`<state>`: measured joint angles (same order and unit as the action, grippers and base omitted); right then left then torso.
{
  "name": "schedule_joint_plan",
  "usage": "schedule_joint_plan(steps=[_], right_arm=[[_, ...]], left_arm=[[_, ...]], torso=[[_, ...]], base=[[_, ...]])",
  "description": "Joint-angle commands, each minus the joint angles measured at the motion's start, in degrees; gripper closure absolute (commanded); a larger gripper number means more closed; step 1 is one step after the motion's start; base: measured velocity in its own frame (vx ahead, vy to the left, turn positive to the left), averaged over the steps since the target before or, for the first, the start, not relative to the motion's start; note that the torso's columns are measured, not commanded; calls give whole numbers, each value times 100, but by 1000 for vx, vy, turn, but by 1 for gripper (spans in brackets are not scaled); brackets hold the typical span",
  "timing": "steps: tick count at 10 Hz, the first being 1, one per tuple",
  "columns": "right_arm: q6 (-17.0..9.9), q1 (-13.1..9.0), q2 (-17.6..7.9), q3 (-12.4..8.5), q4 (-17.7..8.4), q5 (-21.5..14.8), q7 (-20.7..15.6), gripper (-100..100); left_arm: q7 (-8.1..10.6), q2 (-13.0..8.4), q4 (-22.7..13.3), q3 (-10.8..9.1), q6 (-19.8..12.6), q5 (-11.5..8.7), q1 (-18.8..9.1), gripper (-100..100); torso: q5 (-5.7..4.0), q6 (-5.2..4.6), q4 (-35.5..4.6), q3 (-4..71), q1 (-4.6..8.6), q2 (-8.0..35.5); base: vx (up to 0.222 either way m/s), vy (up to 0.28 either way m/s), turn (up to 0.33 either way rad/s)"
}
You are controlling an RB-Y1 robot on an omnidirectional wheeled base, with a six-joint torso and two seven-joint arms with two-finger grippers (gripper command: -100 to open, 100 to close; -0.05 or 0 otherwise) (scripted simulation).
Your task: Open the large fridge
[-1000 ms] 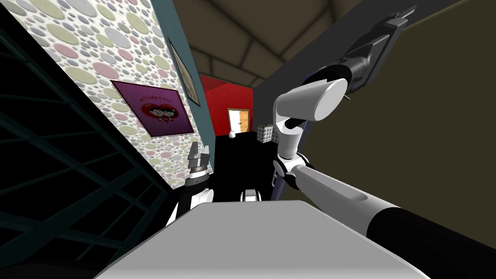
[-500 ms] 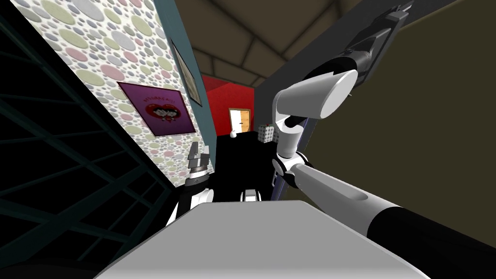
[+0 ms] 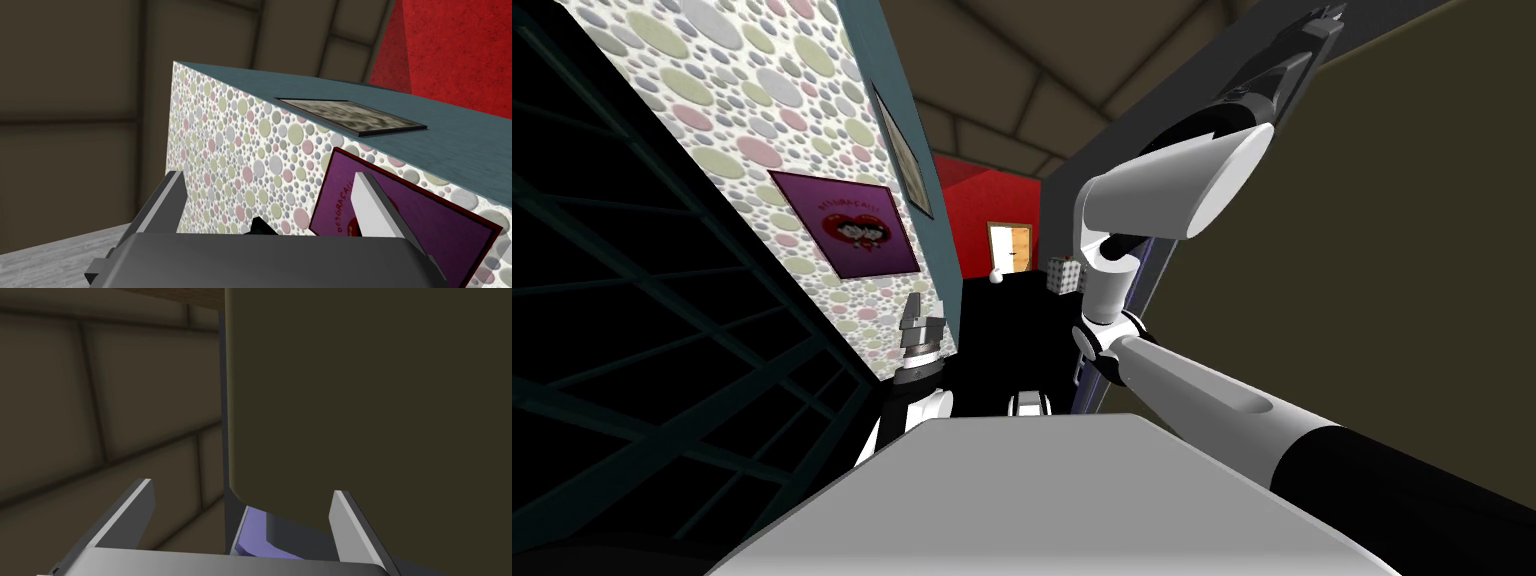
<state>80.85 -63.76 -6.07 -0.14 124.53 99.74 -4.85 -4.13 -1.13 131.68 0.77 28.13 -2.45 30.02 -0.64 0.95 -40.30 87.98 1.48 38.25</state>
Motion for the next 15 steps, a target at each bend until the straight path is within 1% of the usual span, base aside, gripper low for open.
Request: schedule_joint_plan(steps=[1, 2, 3, 4, 5, 8, 9, 10, 11, 12, 13, 14, 15], right_arm=[[26, -41, 102, 3, -73, 226, -2, -100], [51, -82, 164, 6, -65, 294, -22, -100], [85, -137, 295, 9, -54, 384, -47, -100], [68, -154, 207, 24, 39, 274, -83, -100], [40, -389, 166, 7, -65, 311, -193, -100], [15, -695, 96, -55, -264, 370, -332, -100], [19, -637, 141, -7, -249, 387, -280, -100], [32, -491, 143, -14, -132, 331, -239, 100], [40, -389, 166, 7, -65, 311, -193, 100], [44, -338, 178, 17, -32, 301, -170, 100], [52, -236, 201, 38, 35, 281, -123, 100], [53, -301, 186, 21, 18, 299, -187, 100], [127, -159, 5, -71, -1, 276, -71, -100]], left_arm=[[0, 0, 0, 0, 0, 0, 1, 0], [0, 0, 0, 0, 0, 0, 1, 0], [0, -1, 1, -1, 1, 0, 2, 0], [0, 0, 0, 0, 0, 0, 1, 0], [0, 0, 1, 0, 1, 0, 1, 0], [0, 0, 1, 0, 1, 0, 2, 0], [0, 0, 1, 0, 1, 0, 2, 0], [0, 0, 0, 0, 0, 0, 1, 0], [0, -1, 0, -1, 0, 0, 1, 0], [0, -1, 0, -1, 0, 0, 0, 0], [0, -1, 0, -1, 0, 0, 0, 0], [0, 0, 0, 0, 0, 0, 0, 0], [0, 0, 0, 0, 0, 0, 0, 0]], torso=[[0, -9, -1, -13, -13, 3], [-3, -17, -7, -28, -14, 20], [3, -53, -54, -102, -22, 101], [1, -30, -48, -103, -18, 116], [-3, -58, -64, -141, -30, 152], [-11, -135, -191, -325, -3, 385], [-10, -143, -215, -354, 4, 430], [-7, -136, -215, -371, -16, 447], [12, -126, -218, -372, -38, 450], [41, -105, -211, -363, -94, 436], [62, -96, -203, -349, -144, 415], [72, -93, -197, -338, -171, 398], [73, -93, -194, -332, -173, 390]], base=[[32, 2, 41], [22, -11, 89], [68, 4, 144], [-4, 25, 38], [-22, 30, 19], [44, 10, 31], [28, 19, 39], [-16, -7, -58], [-36, -34, -69], [-36, -38, -19], [-31, -23, -5], [-15, -10, -3], [50, 33, -16]])
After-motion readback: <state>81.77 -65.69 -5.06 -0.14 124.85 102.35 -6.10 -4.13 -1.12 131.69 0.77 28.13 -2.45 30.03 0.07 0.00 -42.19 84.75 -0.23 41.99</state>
